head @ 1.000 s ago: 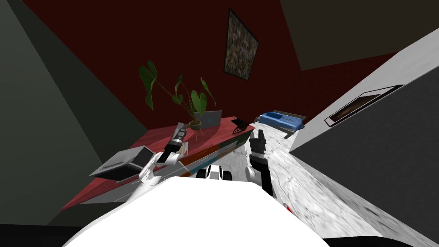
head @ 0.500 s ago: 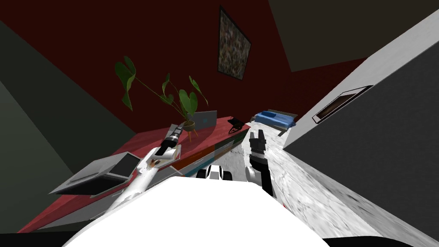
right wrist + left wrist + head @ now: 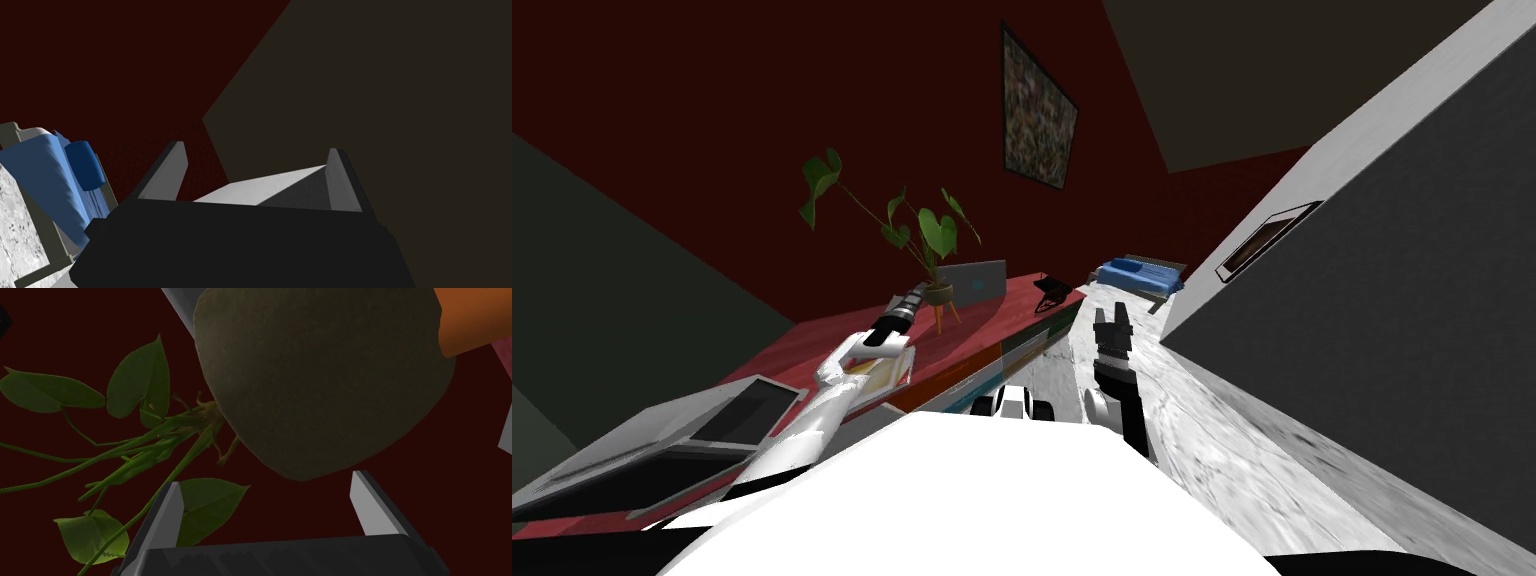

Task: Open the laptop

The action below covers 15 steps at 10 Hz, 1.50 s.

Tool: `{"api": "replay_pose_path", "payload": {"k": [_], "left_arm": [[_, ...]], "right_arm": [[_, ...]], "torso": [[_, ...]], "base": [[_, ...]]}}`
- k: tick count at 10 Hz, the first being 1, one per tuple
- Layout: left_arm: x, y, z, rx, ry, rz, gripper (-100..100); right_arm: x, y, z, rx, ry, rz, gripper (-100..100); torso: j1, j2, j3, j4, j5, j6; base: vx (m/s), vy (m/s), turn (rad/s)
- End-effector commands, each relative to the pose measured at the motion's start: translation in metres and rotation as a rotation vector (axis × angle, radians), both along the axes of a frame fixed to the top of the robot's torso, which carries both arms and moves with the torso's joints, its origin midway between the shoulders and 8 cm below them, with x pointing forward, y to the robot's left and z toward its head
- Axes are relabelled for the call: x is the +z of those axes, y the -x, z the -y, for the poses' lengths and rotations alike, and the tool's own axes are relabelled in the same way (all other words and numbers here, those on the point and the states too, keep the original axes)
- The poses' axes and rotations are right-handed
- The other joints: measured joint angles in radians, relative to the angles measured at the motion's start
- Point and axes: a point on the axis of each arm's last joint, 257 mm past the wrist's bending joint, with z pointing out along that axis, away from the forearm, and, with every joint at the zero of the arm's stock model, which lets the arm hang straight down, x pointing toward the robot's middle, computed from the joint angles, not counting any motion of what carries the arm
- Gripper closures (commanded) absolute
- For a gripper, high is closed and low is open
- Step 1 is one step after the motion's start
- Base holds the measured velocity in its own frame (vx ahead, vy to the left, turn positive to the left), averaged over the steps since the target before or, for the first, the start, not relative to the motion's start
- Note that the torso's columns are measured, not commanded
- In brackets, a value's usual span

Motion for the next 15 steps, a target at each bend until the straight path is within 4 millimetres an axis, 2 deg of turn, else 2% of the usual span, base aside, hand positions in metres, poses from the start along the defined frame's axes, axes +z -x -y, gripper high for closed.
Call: {"api": "replay_pose_path", "payload": {"k": [1, 2, 3, 4, 5, 6, 8, 9, 12, 15], "left_arm": [[-0.005, -0.001, -0.03, 0.06, 0.003, -0.042, -100], [-0.005, -0.001, -0.03, 0.06, 0.003, -0.042, -100], [-0.003, -0.001, -0.05, 0.096, 0.003, -0.059, -100], [-0.003, -0.001, -0.05, 0.096, 0.003, -0.059, -100], [0.001, -0.001, -0.068, 0.13, 0.003, -0.072, -100], [-0.001, -0.001, -0.07, 0.132, 0.004, -0.076, -100], [0.005, 0.002, -0.108, 0.205, 0.01, -0.103, -100], [0.005, 0.002, -0.108, 0.205, 0.01, -0.103, -100], [0.016, 0.01, -0.159, 0.307, 0.029, -0.132, -100], [0.029, 0.021, -0.199, 0.392, 0.051, -0.148, -100]], "right_arm": [[0.0, 0.0, 0.0, 0.0, 0.0, 0.0, 0], [0.0, 0.0, 0.0, 0.0, 0.0, 0.0, 0], [0.0, 0.0, 0.0, 0.0, 0.0, 0.0, 0], [0.0, 0.0, 0.0, 0.0, 0.0, 0.0, 0], [0.0, 0.0, 0.0, 0.0, 0.0, 0.0, 0], [0.0, 0.0, 0.0, 0.0, 0.0, 0.0, 0], [0.0, 0.0, 0.0, 0.0, 0.0, 0.0, 0], [0.0, 0.0, 0.0, 0.0, 0.0, 0.0, 0], [0.0, 0.0, 0.0, 0.0, 0.0, 0.0, 0], [0.0, 0.0, 0.0, 0.0, 0.0, 0.0, 0]], "torso": [[0.001, 0.003, 0.002, 0.0, 0.001, 0.0], [0.002, 0.001, 0.001, 0.0, 0.001, 0.001], [0.0, 0.003, 0.002, 0.001, 0.0, 0.0], [-0.001, 0.004, 0.002, 0.001, -0.001, -0.001], [-0.003, 0.006, 0.004, 0.003, -0.002, -0.002], [-0.006, 0.009, 0.006, 0.005, -0.004, -0.003], [-0.008, 0.014, 0.008, 0.007, -0.005, -0.004], [-0.009, 0.013, 0.008, 0.007, -0.006, -0.003], [-0.008, 0.013, 0.008, 0.006, -0.005, -0.003], [-0.007, 0.013, 0.008, 0.006, -0.005, -0.004]], "base": [[0.032, -0.043, -0.057], [0.025, -0.033, -0.053], [0.035, -0.043, -0.107], [0.026, -0.037, -0.042], [0.042, -0.049, -0.071], [0.048, -0.039, -0.037], [0.054, -0.047, -0.088], [0.044, -0.048, -0.049], [0.052, -0.07, -0.09], [0.059, -0.058, -0.075]]}}
